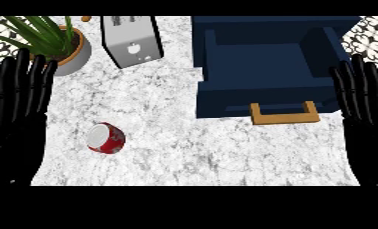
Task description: Pick up the can, place it into the drawer and close the drawer
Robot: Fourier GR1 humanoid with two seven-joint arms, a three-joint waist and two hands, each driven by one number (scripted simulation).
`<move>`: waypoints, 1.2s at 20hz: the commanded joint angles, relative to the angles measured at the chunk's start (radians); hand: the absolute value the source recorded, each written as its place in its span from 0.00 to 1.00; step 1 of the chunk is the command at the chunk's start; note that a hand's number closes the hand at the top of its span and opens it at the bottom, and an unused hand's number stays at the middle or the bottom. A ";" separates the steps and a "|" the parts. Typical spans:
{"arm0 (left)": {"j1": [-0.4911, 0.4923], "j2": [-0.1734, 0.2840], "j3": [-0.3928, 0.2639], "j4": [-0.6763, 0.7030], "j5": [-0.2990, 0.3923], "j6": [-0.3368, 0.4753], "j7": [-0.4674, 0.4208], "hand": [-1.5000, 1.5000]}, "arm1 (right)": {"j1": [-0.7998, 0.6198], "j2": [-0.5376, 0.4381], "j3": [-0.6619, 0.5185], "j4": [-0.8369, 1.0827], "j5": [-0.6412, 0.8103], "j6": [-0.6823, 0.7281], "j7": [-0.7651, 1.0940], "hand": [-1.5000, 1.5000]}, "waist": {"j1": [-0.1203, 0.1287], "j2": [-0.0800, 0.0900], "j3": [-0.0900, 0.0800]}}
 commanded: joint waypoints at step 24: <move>0.256 -0.101 -0.396 -0.090 -0.679 0.900 0.629 0.00 | 0.036 0.026 -0.114 0.098 -0.042 -0.061 0.152 0.00 | 0.046 -0.012 0.026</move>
